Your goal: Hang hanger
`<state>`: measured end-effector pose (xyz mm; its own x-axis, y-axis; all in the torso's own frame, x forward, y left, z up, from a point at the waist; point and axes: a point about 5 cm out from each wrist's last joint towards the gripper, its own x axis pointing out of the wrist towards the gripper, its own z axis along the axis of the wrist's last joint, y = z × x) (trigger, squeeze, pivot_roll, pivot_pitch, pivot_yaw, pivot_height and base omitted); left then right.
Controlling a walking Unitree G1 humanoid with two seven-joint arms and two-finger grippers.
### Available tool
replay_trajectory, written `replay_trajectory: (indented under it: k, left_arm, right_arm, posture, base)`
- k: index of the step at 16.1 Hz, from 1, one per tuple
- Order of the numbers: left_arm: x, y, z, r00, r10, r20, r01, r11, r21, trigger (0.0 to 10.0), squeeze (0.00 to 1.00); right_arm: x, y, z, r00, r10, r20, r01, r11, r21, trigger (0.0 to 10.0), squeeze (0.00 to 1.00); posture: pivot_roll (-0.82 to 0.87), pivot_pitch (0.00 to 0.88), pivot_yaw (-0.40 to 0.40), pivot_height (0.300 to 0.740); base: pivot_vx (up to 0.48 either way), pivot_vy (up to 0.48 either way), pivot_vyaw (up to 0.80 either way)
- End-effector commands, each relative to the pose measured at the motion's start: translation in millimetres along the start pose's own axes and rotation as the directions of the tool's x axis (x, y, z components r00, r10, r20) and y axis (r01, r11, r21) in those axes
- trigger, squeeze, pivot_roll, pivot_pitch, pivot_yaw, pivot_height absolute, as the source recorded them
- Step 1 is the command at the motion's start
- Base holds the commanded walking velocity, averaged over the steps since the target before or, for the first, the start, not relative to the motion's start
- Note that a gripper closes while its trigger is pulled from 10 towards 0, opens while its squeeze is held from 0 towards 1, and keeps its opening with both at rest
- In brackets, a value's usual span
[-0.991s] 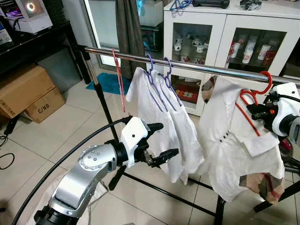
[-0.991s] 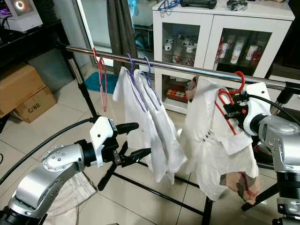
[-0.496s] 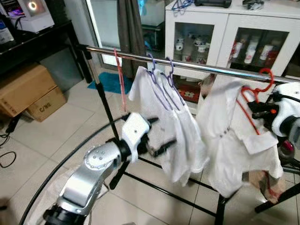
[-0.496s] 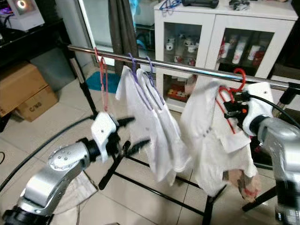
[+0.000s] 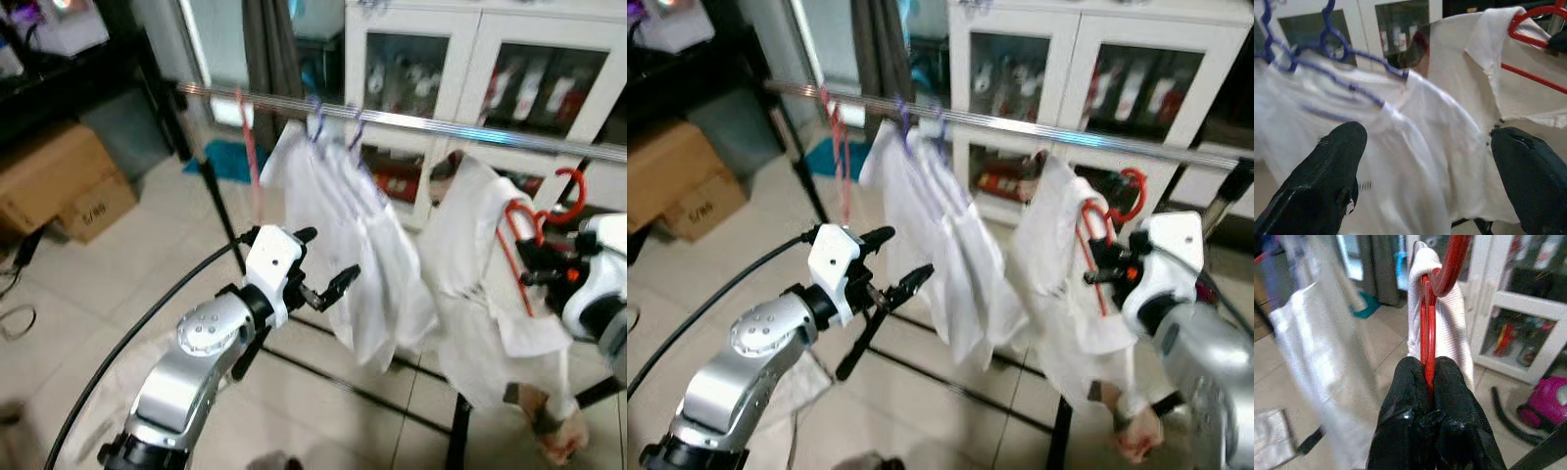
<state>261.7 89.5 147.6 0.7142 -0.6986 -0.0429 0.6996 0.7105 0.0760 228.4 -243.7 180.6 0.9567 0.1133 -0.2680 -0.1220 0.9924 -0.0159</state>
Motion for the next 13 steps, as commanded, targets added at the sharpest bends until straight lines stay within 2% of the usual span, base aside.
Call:
replay_trajectory:
  k: [1,2,6,8,10,11,13]
  left_arm:
    - [-4.9,3.3,-1,1.0,0.024,-0.008,-0.024,1.0,0.012,10.0,0.0]
    - [-8.3,4.1,-3,0.999,0.03,-0.015,-0.03,0.999,0.013,10.0,0.0]
    - [-11.9,3.2,-5,0.999,0.041,-0.029,-0.04,0.999,0.016,10.0,0.0]
    - [-17.2,4.1,-11,0.996,0.075,-0.05,-0.075,0.997,0.008,10.0,0.0]
    - [-21.1,4.0,-13,0.995,0.084,-0.058,-0.084,0.996,-0.003,10.0,0.0]
    - [-22.7,3.4,-15,0.994,0.089,-0.064,-0.089,0.996,-0.003,10.0,0.0]
    - [-24.1,2.7,-16,0.993,0.098,-0.07,-0.098,0.995,-0.002,10.0,0.0]
  right_arm:
    - [-3.2,9.4,6,0.999,0.035,0.034,-0.035,0.999,-0.012,0.0,0.0]
    - [-5.9,17.8,-4,0.999,0.038,0.011,-0.038,0.999,0.008,0.0,0.0]
    - [-10.8,24.9,-21,0.999,0.0,-0.033,0.001,1.0,0.018,0.0,0.0]
    - [-14.0,32.5,-44,0.996,-0.03,-0.084,0.033,0.999,0.037,0.0,0.0]
    - [-13.7,39.9,-51,0.996,-0.028,-0.087,0.032,0.998,0.045,0.0,0.0]
    - [-12.6,40.1,-59,0.991,-0.064,-0.12,0.069,0.997,0.031,10.0,0.0]
    - [-11.2,39.5,-74,0.977,-0.109,-0.183,0.113,0.994,0.009,10.0,0.0]
  posture:
    - [0.01,0.008,0.086,0.74]
    - [0.02,0.015,0.077,0.74]
    - [0.02,0.019,0.071,0.74]
    - [0.02,0.024,0.068,0.74]
    - [0.02,0.027,0.064,0.74]
    - [0.03,0.029,0.061,0.74]
    - [0.03,0.031,0.057,0.74]
  base:
    - [0.0,0.0,0.0]
    - [0.0,0.0,0.0]
    - [0.0,0.0,0.0]
    - [0.0,0.0,0.0]
    - [0.0,0.0,0.0]
    - [0.0,0.398,0.0]
    - [0.0,0.469,0.0]
